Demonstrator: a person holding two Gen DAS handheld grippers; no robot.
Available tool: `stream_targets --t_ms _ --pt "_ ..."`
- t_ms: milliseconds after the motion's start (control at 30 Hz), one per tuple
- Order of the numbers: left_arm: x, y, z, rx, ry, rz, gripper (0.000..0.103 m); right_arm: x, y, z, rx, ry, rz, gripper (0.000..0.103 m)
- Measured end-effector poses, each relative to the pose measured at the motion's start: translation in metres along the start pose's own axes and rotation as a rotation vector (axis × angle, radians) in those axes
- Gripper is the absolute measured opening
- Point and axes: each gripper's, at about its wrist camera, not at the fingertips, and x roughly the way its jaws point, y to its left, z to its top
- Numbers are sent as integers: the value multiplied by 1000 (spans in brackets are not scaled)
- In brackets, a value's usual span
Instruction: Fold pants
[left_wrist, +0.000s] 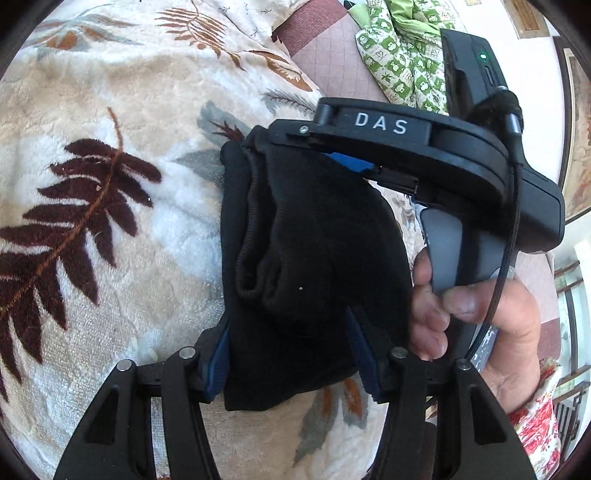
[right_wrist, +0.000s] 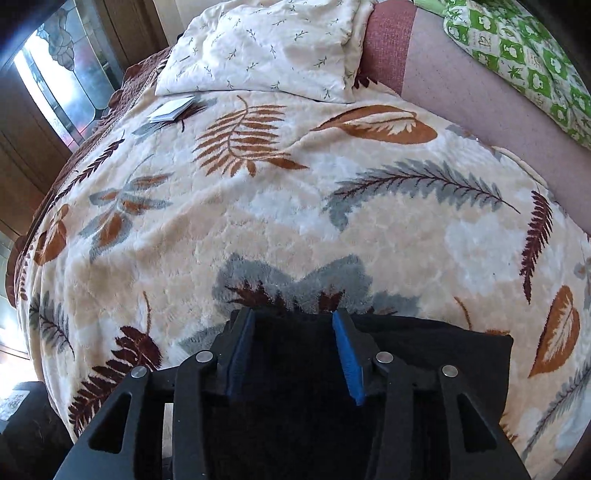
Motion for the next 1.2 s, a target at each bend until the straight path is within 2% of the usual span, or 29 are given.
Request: stream_targets --t_ms 67,100,200,233,267,300,367,567,667,800,900,967,1100,1200 --pt "0 -2 1 6 4 -1 55 2 1 -2 -5 19 25 66" --pt "-1 -2 3 5 5 -9 55 -2 2 -3 -13 7 22 66" --pt "-11 -1 6 0 -12 -39 55 -41 0 -10 -12 -124 42 67" --pt "-16 -1 8 7 -31 -36 55 -54 -4 -14 3 -161 50 68" --pt "-20 -1 10 14 -51 -26 56 -68 -11 -22 21 -202 44 74" --pt "-25 -1 11 24 -77 -9 56 -82 -18 -32 35 -238 26 79" --pt "-33 -1 13 40 -120 22 56 -99 -35 -54 55 -276 -10 80" --pt "-38 5 13 26 -160 45 57 -111 -105 -139 205 -288 -102 80" --pt "-38 0 9 57 -189 132 57 -110 -142 -179 329 -297 -85 80" --pt "-47 -12 -5 163 -311 370 58 -109 -170 -210 437 -337 -72 80" --pt "-56 -14 -22 218 -396 534 66 -111 -171 -223 456 -389 -81 80" --pt "-56 -12 -30 231 -412 588 71 -110 -168 -230 461 -418 -103 80" --pt "-39 -11 -37 276 -373 653 71 -107 -156 -234 458 -438 -120 80" --pt "-26 -14 -41 312 -358 700 71 -106 -142 -233 410 -454 -155 80"
